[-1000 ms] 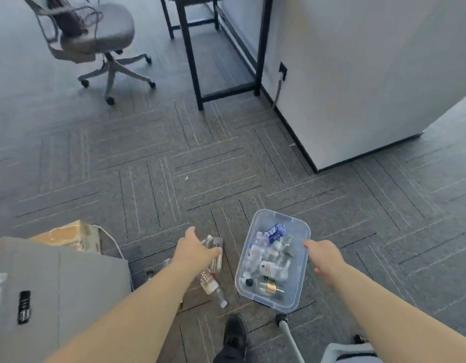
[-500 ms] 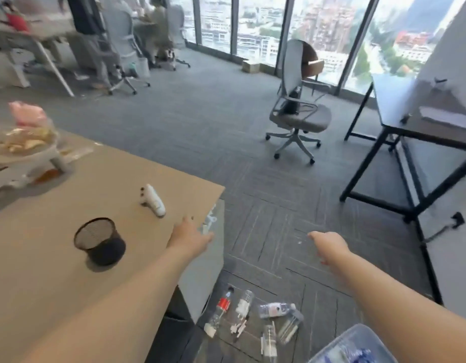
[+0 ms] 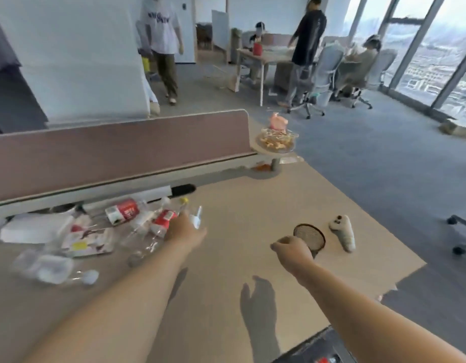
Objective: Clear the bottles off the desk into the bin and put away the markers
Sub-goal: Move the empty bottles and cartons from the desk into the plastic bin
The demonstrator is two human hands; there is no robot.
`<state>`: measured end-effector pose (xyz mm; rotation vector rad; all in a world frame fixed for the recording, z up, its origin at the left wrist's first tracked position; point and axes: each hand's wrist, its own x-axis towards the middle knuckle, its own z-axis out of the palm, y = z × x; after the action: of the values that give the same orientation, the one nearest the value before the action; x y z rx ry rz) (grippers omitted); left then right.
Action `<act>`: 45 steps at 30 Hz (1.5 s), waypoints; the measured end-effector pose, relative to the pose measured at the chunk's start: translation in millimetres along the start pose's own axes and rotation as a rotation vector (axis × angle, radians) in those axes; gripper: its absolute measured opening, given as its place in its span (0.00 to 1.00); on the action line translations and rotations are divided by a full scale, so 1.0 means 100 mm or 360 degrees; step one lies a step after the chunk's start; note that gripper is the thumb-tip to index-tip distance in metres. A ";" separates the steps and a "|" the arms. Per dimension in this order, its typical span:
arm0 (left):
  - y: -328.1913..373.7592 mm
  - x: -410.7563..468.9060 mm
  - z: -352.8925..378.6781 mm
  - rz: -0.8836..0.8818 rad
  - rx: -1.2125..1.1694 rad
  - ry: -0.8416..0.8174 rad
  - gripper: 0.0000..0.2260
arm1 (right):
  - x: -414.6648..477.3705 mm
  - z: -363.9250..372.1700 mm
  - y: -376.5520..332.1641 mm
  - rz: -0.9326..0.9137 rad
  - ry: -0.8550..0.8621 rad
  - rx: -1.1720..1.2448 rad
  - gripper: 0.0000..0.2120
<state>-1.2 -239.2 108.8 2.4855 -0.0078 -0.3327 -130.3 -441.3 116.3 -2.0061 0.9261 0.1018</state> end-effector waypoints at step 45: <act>-0.98 0.79 0.46 -0.0739 -0.0071 -0.0090 0.26 | 1.48 0.72 -0.64 0.0054 -0.0389 -0.0208 0.22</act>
<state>57.0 -193.8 -3.2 2.4118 0.5528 -0.5877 35.9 -450.7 58.5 -2.0423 0.8136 0.4268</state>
